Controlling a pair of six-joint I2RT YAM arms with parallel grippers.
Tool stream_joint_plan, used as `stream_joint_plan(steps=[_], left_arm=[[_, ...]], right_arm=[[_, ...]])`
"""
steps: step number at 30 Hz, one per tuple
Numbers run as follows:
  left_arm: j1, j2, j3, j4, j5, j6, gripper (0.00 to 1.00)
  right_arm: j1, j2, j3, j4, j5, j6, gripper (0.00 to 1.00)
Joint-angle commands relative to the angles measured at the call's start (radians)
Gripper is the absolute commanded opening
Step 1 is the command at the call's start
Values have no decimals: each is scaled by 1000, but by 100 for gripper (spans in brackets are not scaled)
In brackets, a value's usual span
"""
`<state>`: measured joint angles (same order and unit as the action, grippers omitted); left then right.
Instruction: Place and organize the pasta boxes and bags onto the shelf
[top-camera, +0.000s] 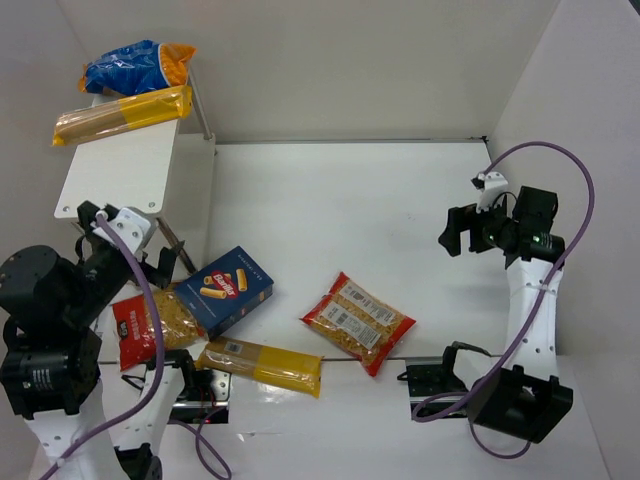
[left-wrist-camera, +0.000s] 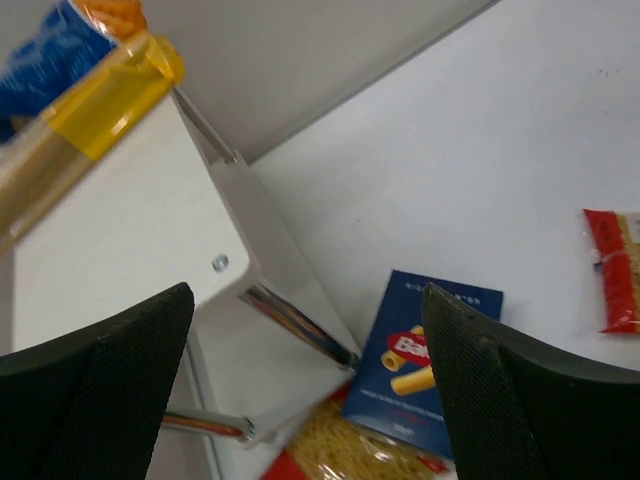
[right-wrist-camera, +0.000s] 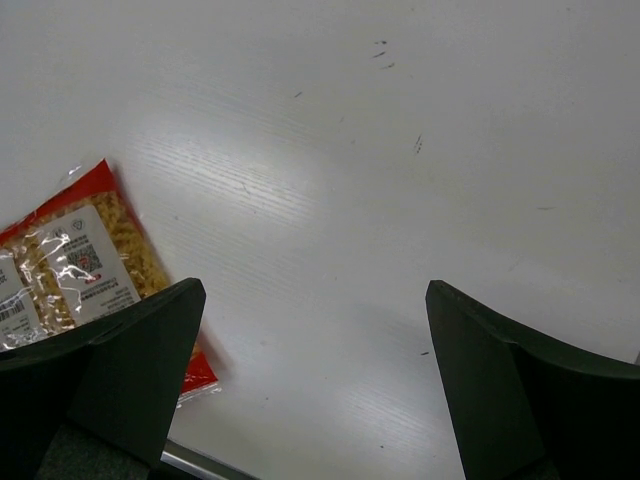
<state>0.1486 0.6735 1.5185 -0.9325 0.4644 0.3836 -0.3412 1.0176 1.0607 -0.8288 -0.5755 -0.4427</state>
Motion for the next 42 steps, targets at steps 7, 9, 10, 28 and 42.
stream_joint_plan(steps=[7, 9, 10, 28, 42], left_arm=[[-3, -18, 5, -253, -124, -149, 100], [-3, -31, -20, -278, -133, -161, 100], [6, -40, -20, -278, -145, -161, 100], [26, -9, -23, -324, -122, -172, 100], [26, -9, -41, -315, -102, -153, 100]], right_arm=[[91, 130, 74, 14, 137, 62, 100], [117, 142, 74, 34, 152, 73, 100], [117, 142, 74, 34, 161, 73, 100], [206, 234, 52, 22, 240, 82, 100], [215, 214, 42, 22, 240, 82, 100]])
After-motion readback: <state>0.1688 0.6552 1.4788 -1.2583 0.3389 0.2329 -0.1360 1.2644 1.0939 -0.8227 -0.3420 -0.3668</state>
